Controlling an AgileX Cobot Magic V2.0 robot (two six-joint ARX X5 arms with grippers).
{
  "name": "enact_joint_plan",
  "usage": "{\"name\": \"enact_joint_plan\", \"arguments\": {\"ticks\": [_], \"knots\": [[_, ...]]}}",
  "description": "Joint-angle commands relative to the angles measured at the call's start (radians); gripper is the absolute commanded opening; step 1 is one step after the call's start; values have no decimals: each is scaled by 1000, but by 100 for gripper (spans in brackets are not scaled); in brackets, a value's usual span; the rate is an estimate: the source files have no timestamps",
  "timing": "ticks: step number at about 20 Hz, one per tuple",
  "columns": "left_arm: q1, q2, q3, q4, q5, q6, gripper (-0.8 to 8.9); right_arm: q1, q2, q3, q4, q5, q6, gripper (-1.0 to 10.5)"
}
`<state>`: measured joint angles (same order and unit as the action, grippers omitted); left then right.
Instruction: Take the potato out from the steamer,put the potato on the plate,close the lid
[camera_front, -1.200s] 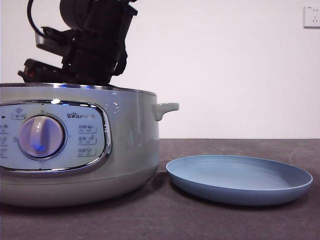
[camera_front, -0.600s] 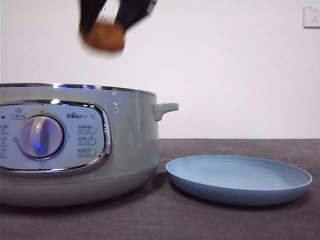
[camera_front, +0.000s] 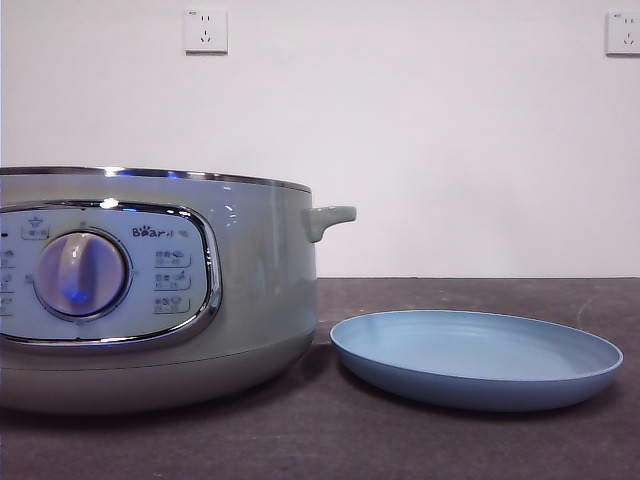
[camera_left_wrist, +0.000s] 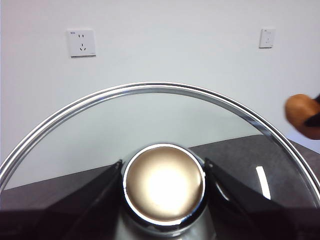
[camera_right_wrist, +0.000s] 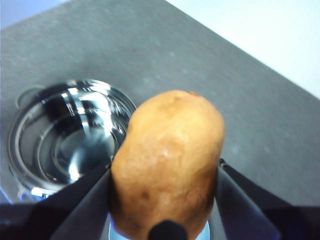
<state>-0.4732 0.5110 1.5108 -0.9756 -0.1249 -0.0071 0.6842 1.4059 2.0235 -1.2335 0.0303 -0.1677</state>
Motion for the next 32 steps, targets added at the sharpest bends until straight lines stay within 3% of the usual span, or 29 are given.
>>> {"name": "enact_joint_plan", "arguments": {"ticks": [1,7,17,28,32], "knots": [[2,12,10,58,4,11,-8,-29,-43,-4,-31,3,50,-12],[2,64,10,65,72,9,-8,-63,-92,-7,-138,3,101,-12],[2,179,10,86,134,9,-8,-63,-106,-151,-119,2,111,-12],[2,375,10,88,143,35,-8,-66,-42,-769,358,-5,111,-12],[2,449,10,93,164,39,-8,-89,65,-890,503,-7,111,-12]]}}
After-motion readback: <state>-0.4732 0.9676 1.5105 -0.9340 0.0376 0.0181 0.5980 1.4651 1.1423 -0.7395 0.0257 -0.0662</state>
